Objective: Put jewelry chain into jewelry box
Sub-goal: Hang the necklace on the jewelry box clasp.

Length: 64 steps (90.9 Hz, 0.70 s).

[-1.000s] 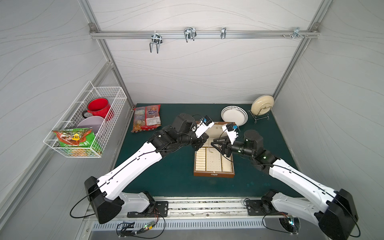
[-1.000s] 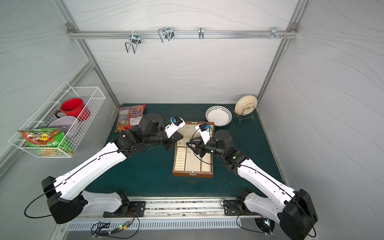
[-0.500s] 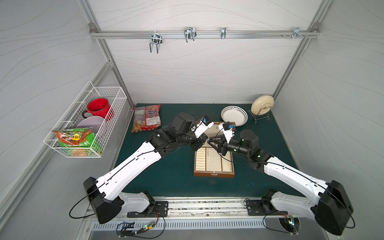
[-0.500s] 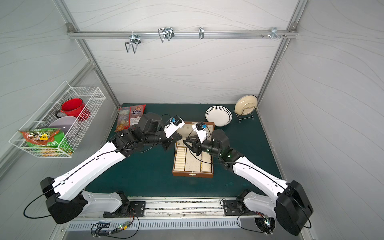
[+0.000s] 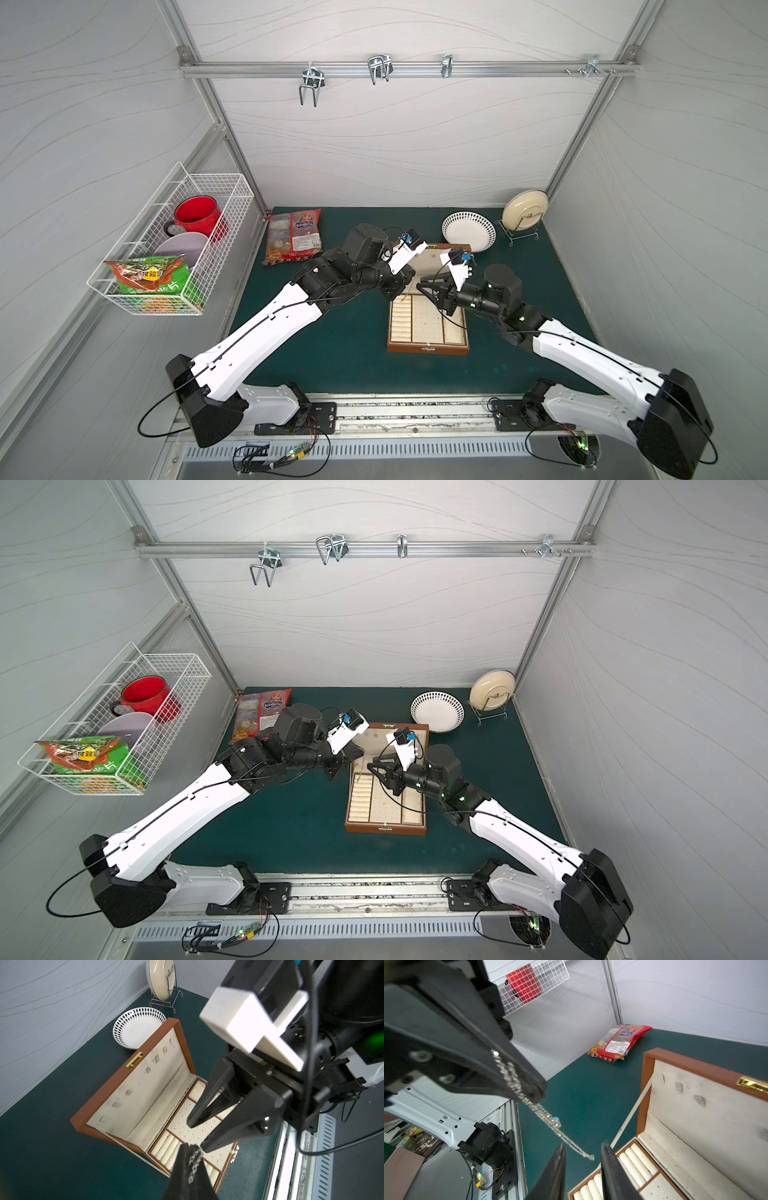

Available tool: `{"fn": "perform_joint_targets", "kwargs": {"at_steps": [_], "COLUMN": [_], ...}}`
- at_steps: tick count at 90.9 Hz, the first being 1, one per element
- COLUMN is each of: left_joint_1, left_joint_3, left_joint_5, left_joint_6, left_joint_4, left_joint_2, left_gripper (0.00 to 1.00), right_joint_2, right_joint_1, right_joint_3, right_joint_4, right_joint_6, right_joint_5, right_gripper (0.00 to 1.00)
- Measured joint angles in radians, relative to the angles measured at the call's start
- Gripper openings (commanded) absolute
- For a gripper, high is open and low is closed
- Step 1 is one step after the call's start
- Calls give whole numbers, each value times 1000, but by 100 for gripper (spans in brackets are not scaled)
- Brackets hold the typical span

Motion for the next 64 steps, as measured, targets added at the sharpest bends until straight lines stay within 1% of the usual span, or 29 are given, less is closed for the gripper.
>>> {"fn": "perform_joint_targets", "kwargs": {"at_steps": [7,15,32,64], "left_joint_1": [0,0,0,0], "left_joint_3": [0,0,16,19], "left_joint_5": [0,0,0,0], "left_joint_6": [1,1,3,3], "left_joint_4": [0,0,-1,-2], "left_joint_2": [2,5,14,14], "left_gripper": [0,0,0,0], "right_joint_2": [-31,-34,16,76], "right_joint_1": [2,17,43,44], "right_joint_3": [-4,-3,2,7], "right_joint_4": [0,-1,-11,-10], "right_joint_6": [-5,-18,-37,-51], "right_joint_5": [0,0,-1,26], "right_gripper": [34,34,33,31]}}
